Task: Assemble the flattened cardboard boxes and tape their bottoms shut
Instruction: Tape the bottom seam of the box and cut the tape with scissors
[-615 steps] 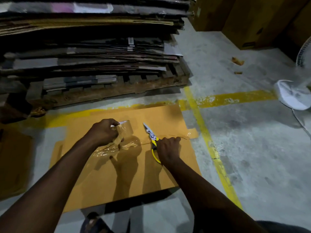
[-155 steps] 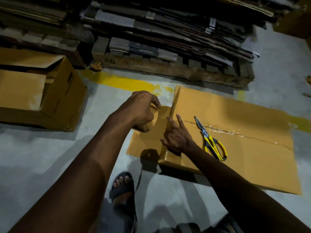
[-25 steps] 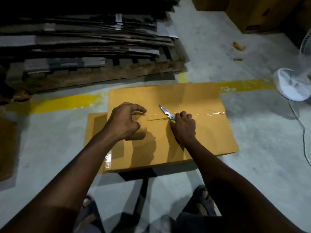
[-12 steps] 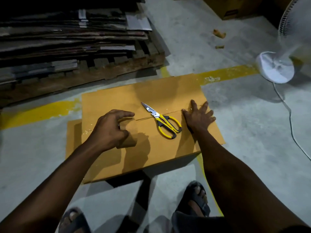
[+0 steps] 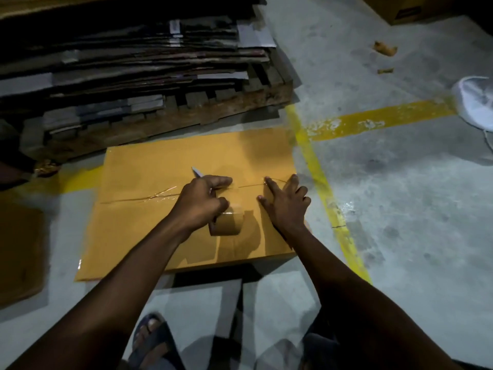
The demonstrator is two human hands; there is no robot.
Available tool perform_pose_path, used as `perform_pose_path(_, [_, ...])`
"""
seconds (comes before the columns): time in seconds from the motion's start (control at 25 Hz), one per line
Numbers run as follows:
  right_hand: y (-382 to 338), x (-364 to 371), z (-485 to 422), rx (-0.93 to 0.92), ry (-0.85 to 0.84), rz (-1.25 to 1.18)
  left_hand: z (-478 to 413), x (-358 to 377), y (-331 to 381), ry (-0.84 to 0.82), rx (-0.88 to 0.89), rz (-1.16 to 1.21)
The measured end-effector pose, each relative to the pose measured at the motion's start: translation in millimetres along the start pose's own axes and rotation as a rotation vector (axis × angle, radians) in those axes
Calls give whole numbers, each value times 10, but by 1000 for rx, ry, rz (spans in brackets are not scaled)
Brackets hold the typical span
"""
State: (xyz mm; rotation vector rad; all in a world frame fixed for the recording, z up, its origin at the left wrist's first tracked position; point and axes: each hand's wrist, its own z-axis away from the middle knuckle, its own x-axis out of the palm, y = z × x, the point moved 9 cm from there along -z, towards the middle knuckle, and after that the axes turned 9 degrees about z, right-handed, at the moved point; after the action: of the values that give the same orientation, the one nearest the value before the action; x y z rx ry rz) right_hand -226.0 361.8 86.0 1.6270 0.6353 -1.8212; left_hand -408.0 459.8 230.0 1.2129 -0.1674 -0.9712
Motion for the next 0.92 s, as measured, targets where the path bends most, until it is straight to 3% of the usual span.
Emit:
perform_pose_path(0.16, [168, -126, -127, 32, 11, -280, -167, 252, -152, -81, -68, 131])
perform_pose_path(0.24, [293, -250, -318, 62, 23, -686, -457, 435, -76, -112, -85, 237])
perform_pose_path(0.32, [339, -356, -504, 102, -28, -1267, -956, 607, 83, -121, -72, 349])
perform_pose_path(0.4, [299, -410, -664, 103, -109, -1516, -1462, 757, 316, -144, -44, 453])
perform_pose_path(0.52, [337, -517, -907, -20, -13, -1436, -2034, 1032, 554, -200, -45, 503])
perform_pose_path(0.72, [910, -540, -1302, 185, 265, -1073, -2726, 1264, 529, -156, -89, 448])
perform_pose_path(0.92, [963, -417, -1248, 285, 254, -1200, -3214, 1291, 457, -308, -19, -29])
